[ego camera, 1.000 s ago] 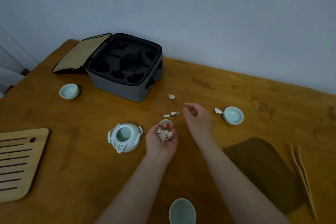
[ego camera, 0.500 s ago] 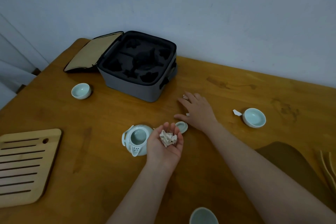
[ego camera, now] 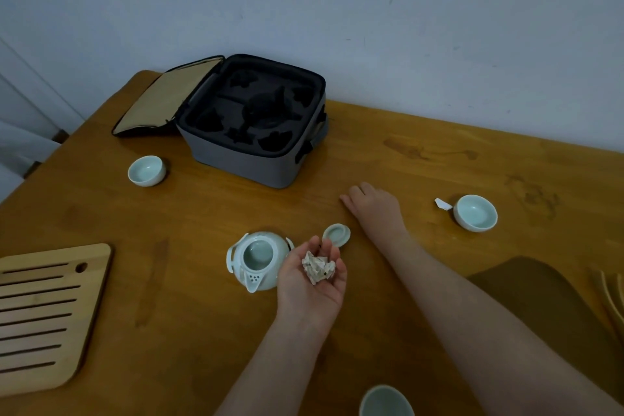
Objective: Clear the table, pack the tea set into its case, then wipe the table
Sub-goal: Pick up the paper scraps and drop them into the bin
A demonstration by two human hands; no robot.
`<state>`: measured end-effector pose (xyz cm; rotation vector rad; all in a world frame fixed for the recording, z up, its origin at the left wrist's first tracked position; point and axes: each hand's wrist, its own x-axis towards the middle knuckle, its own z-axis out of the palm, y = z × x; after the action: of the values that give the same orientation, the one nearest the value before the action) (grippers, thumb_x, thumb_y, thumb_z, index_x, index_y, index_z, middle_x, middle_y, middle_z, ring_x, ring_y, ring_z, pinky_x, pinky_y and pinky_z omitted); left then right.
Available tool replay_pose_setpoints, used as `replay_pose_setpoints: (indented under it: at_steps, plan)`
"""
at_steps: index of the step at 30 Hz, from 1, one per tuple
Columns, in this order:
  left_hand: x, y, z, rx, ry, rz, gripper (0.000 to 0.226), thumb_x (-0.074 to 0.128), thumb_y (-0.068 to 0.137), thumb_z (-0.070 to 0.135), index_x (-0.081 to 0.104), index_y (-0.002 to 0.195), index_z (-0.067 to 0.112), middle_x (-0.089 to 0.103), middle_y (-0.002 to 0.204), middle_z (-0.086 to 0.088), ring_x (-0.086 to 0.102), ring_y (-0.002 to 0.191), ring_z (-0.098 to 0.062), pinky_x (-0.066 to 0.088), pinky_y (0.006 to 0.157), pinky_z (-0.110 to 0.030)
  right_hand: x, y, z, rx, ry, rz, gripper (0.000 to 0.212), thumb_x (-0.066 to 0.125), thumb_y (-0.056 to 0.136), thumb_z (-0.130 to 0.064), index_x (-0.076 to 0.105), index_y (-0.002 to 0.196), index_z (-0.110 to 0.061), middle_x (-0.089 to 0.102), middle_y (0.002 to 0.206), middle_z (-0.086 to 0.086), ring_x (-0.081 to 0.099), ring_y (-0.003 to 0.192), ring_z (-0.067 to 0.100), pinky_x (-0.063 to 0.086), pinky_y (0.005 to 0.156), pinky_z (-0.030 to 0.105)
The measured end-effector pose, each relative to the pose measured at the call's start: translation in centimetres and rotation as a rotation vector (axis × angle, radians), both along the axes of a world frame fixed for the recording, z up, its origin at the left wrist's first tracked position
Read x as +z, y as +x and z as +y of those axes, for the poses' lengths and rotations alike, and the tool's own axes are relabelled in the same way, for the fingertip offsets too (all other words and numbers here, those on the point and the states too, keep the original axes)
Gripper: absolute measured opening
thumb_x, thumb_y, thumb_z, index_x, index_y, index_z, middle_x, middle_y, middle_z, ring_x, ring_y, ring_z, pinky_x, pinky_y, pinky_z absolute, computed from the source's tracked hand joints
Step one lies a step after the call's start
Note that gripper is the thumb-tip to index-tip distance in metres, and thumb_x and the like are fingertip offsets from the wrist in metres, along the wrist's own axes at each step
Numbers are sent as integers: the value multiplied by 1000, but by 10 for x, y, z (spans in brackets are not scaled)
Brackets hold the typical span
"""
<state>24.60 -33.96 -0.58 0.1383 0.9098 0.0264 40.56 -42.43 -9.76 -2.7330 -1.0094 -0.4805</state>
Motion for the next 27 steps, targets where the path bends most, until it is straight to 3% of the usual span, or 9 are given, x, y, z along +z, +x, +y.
replay_pose_setpoints:
  at_steps: [3, 5, 9, 12, 14, 18, 20, 22, 27]
  plan:
    - [-2, -2, -3, -1, 4, 10, 19, 50, 94, 20, 65, 89, 10, 67, 81, -7, 62, 71, -18, 48, 69, -26, 4, -2, 2, -63, -16, 34, 42, 92, 56, -9, 50, 53, -13, 45, 46, 1, 38, 31, 14, 19, 36, 18]
    - [-2, -3, -5, 1, 11, 24, 19, 50, 94, 20, 65, 89, 9, 68, 80, -7, 63, 72, -18, 50, 69, -28, 8, -4, -1, -112, 89, 107, 45, 89, 57, -2, 46, 50, -14, 41, 42, -1, 32, 32, 12, 16, 38, 17]
    - [0, 1, -11, 10, -12, 22, 25, 47, 97, 21, 65, 89, 6, 70, 84, -10, 66, 84, -22, 53, 78, -33, 29, -22, -15, -363, 679, 431, 48, 64, 88, -8, 38, 49, -19, 34, 46, -6, 28, 42, 5, 23, 45, 17]
    - [2, 11, -19, 7, -46, 6, 30, 42, 99, 21, 66, 90, 4, 71, 98, -14, 66, 99, -27, 51, 90, -36, 55, -47, -24, -455, 1075, 635, 45, 62, 90, -11, 44, 49, -11, 39, 46, 0, 34, 45, 9, 30, 49, 22]
    - [3, 19, -27, 11, -52, 2, 29, 41, 100, 21, 65, 96, 5, 70, 106, -14, 65, 103, -28, 50, 95, -37, 74, -63, -27, -452, 1205, 714, 40, 64, 89, -13, 49, 52, -4, 40, 46, 4, 38, 47, 14, 32, 46, 24]
    - [7, 26, -45, -14, -78, -90, 25, 45, 97, 21, 66, 104, 8, 67, 110, -14, 64, 105, -27, 49, 98, -37, 93, -92, -28, -398, 1172, 703, 38, 65, 89, -14, 53, 54, -5, 47, 45, -5, 42, 45, 5, 34, 45, 15]
    - [14, 24, -55, -68, -85, -140, 25, 46, 97, 22, 65, 108, 9, 69, 98, -15, 68, 93, -27, 56, 83, -37, 97, -103, -30, -382, 1137, 686, 37, 64, 91, -15, 55, 55, -10, 54, 48, -9, 50, 48, 4, 37, 46, 12]
    - [24, 21, -63, -138, -43, -162, 29, 47, 97, 24, 66, 110, 6, 70, 88, -14, 71, 79, -26, 59, 69, -33, 99, -112, -32, -362, 1114, 675, 33, 63, 93, -19, 60, 62, -8, 60, 57, -3, 56, 56, 9, 42, 50, 15]
    - [41, 22, -74, -153, 21, -168, 33, 46, 98, 28, 66, 109, 4, 70, 83, -12, 71, 73, -24, 60, 63, -32, 110, -123, -45, -359, 1120, 613, 28, 62, 94, -29, 66, 71, -13, 63, 68, 0, 61, 67, 12, 47, 56, 18]
